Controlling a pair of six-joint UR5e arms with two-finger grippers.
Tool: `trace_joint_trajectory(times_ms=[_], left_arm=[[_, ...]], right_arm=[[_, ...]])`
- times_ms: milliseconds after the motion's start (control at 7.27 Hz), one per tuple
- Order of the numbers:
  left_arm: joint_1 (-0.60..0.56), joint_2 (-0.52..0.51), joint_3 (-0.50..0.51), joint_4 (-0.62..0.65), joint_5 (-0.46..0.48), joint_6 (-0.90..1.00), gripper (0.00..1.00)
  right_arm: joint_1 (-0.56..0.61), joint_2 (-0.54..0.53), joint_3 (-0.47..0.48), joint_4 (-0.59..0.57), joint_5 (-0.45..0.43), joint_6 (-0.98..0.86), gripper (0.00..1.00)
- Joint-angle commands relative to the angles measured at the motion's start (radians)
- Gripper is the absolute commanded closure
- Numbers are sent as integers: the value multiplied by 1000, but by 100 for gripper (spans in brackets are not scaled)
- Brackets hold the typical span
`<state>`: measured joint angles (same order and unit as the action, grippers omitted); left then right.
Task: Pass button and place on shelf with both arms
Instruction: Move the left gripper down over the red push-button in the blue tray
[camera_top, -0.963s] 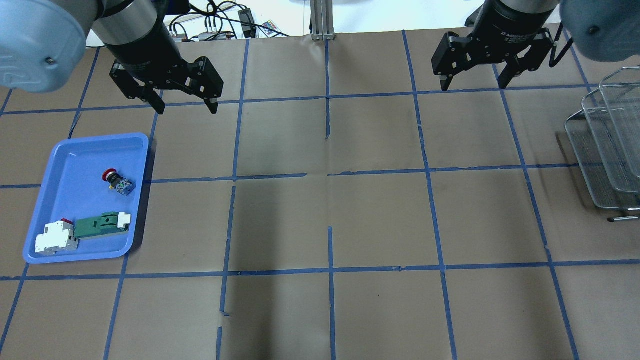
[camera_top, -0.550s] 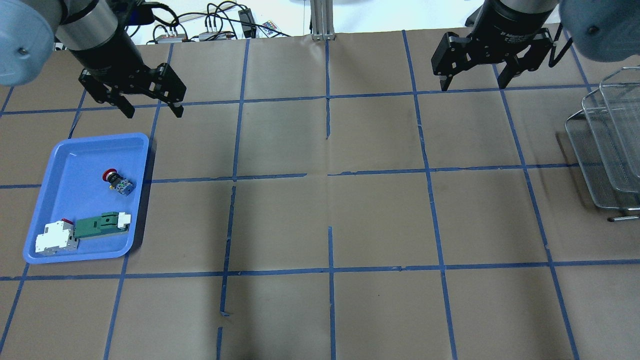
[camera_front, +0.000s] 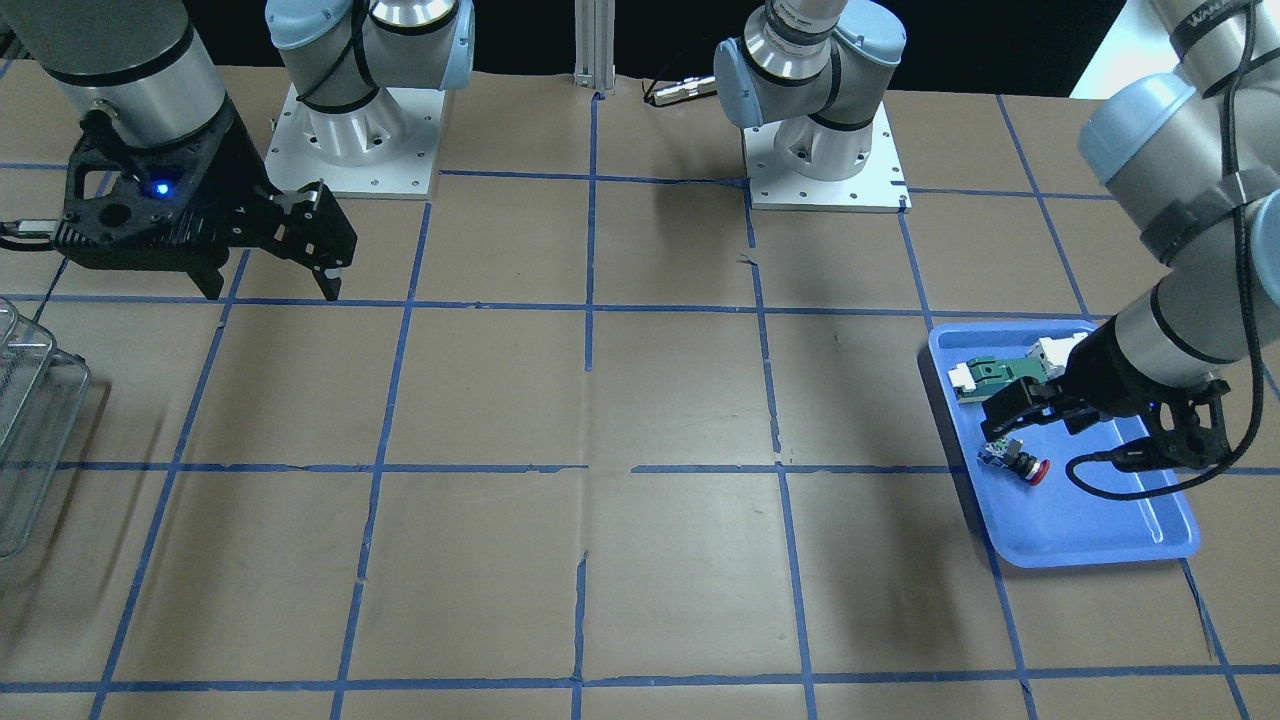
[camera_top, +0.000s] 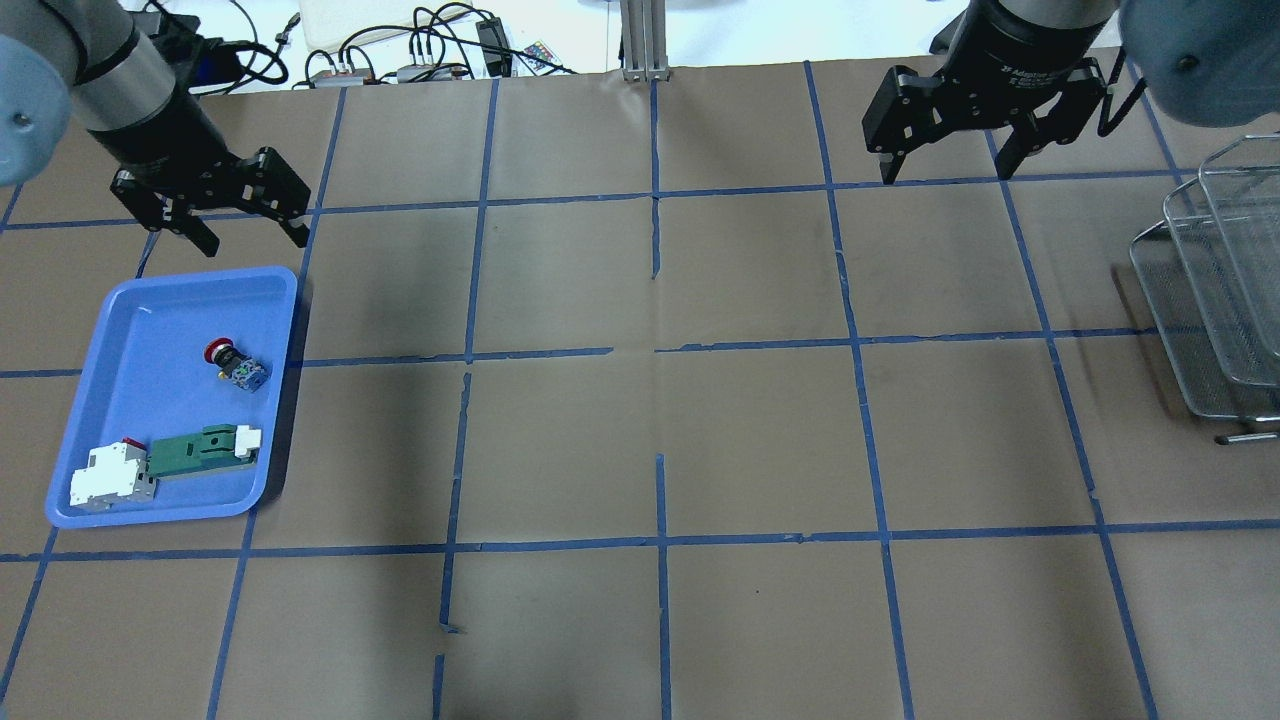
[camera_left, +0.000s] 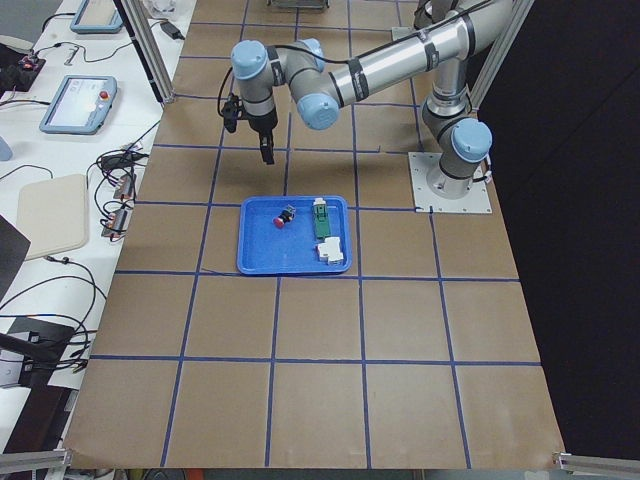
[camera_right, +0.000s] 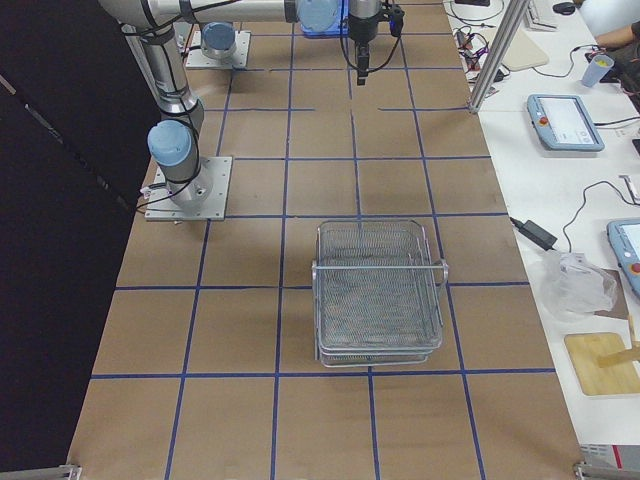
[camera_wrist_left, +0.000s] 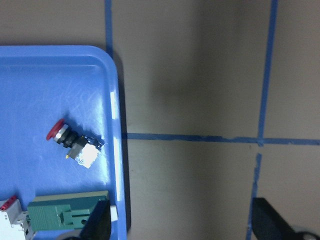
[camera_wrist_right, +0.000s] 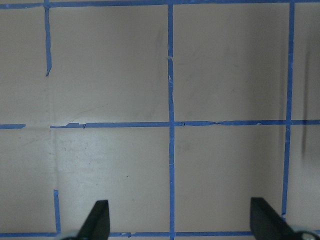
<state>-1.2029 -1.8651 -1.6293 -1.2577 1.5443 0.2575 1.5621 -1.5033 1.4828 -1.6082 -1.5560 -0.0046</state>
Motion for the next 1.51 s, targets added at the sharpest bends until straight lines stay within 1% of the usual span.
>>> trace_joint_trajectory(times_ms=[0, 275, 412, 550, 825, 962, 1100, 1238, 1375], left_arm=[[57, -80, -104, 238, 2, 221, 0], [123, -121, -141, 285, 2, 600, 0], [123, -128, -156, 285, 5, 680, 0], [123, -137, -185, 299, 22, 853, 0], [125, -141, -224, 299, 36, 923, 0], [125, -146, -240, 302, 72, 942, 0], [123, -149, -244, 302, 89, 941, 0], [125, -149, -241, 302, 91, 942, 8], [125, -148, -242, 304, 91, 939, 21]], right_arm=[[1, 3, 1, -1, -1, 0, 0], [1, 1, 2, 1, 1, 0, 0], [1, 1, 2, -1, 1, 0, 0], [1, 1, 2, 1, 1, 0, 0], [1, 0, 2, 1, 1, 0, 0], [1, 1, 2, -1, 1, 0, 0], [1, 1, 4, -1, 1, 0, 0], [1, 0, 4, 2, 1, 0, 0], [1, 1, 4, -1, 1, 0, 0]])
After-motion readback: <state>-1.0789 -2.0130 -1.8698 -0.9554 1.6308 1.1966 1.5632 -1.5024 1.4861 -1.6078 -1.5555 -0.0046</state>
